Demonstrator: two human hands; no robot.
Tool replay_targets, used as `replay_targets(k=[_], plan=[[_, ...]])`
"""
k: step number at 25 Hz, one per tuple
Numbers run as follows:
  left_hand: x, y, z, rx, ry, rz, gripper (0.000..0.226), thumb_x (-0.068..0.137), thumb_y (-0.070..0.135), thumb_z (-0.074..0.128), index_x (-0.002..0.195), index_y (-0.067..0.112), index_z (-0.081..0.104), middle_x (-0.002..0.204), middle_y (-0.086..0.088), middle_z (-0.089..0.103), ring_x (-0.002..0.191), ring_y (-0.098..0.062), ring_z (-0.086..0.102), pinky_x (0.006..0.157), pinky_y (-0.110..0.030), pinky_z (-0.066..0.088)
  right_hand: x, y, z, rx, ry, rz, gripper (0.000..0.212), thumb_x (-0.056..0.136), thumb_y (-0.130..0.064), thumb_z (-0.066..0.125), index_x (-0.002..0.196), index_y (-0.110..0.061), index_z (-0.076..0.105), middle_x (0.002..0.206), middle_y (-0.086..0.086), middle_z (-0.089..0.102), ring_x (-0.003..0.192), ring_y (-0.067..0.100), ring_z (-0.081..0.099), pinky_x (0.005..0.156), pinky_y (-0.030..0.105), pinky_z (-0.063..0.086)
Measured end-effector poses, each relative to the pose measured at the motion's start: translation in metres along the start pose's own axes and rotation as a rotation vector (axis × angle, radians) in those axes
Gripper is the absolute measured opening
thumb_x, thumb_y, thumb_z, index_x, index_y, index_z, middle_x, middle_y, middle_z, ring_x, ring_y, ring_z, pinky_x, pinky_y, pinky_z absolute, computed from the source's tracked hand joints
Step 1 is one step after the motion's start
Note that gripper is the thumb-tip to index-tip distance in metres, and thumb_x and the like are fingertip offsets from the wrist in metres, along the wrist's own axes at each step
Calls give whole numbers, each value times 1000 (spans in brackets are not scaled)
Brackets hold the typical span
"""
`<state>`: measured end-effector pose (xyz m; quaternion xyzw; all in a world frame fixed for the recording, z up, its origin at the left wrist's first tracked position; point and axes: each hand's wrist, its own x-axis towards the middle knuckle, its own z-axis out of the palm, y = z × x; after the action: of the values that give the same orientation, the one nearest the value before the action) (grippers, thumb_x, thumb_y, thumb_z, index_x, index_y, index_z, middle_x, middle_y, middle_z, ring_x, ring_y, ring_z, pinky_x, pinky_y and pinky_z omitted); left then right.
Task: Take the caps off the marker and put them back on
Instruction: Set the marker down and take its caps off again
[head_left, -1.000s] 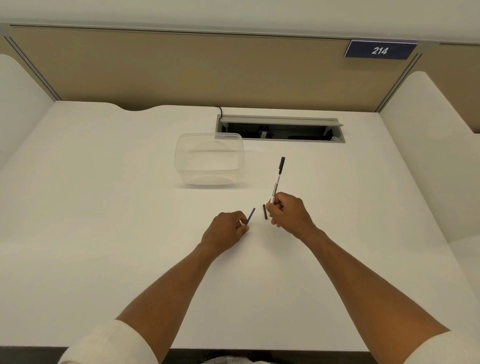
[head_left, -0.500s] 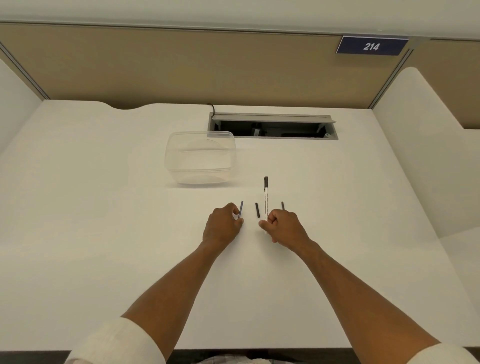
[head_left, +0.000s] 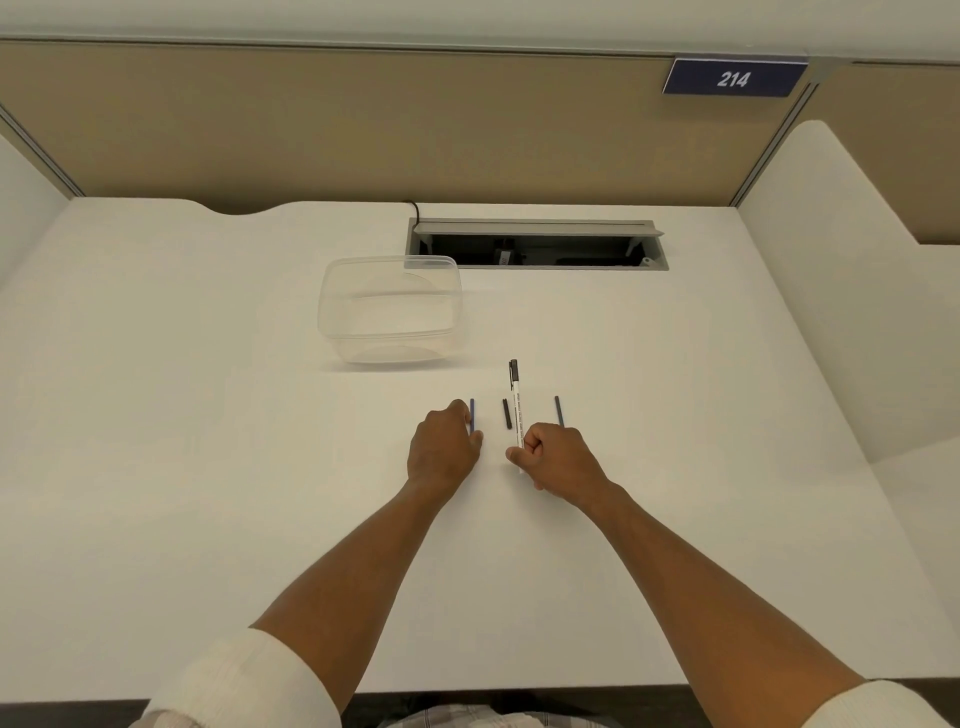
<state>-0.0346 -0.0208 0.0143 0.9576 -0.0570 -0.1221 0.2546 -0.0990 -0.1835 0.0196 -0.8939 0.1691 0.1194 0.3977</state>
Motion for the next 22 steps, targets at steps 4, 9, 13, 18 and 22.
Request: replay_targets(k=[4, 9, 13, 18, 22], plan=[[0, -1, -1, -6, 0, -10, 27, 86, 32, 62, 109, 17, 59, 90, -9, 68, 80, -29, 64, 65, -31, 47, -1, 0, 0, 1, -9, 12, 33, 85, -34, 70, 66, -19, 48, 64, 0, 60, 69, 33, 69, 60, 32, 49], [0, 0, -2, 8, -2, -25, 29, 86, 34, 63, 109, 17, 58, 92, -9, 68, 83, -29, 64, 66, -31, 47, -1, -1, 2, 2, -17, 24, 33, 85, -34, 70, 66, -19, 49, 66, 1, 60, 71, 33, 69, 60, 32, 50], [-1, -1, -4, 32, 0, -38, 27, 85, 35, 64, 102, 15, 60, 90, -8, 67, 82, -29, 64, 69, -35, 53, -3, -4, 3, -8, -30, 47, 31, 86, -35, 70, 69, -16, 51, 66, 3, 62, 66, 31, 71, 57, 28, 47], [1, 1, -6, 130, -37, -51, 29, 87, 37, 60, 91, 9, 63, 91, -10, 68, 81, -29, 63, 64, -33, 49, -3, -13, 9, -64, -34, 76, 31, 87, -36, 67, 67, -18, 50, 62, 2, 65, 61, 25, 72, 48, 21, 40], [1, 7, -6, 186, -62, -32, 25, 90, 32, 58, 91, 7, 62, 92, -12, 68, 82, -31, 65, 62, -32, 44, 0, -18, 18, -92, -16, 87, 33, 86, -38, 67, 65, -20, 49, 59, -2, 62, 63, 24, 72, 54, 25, 48]])
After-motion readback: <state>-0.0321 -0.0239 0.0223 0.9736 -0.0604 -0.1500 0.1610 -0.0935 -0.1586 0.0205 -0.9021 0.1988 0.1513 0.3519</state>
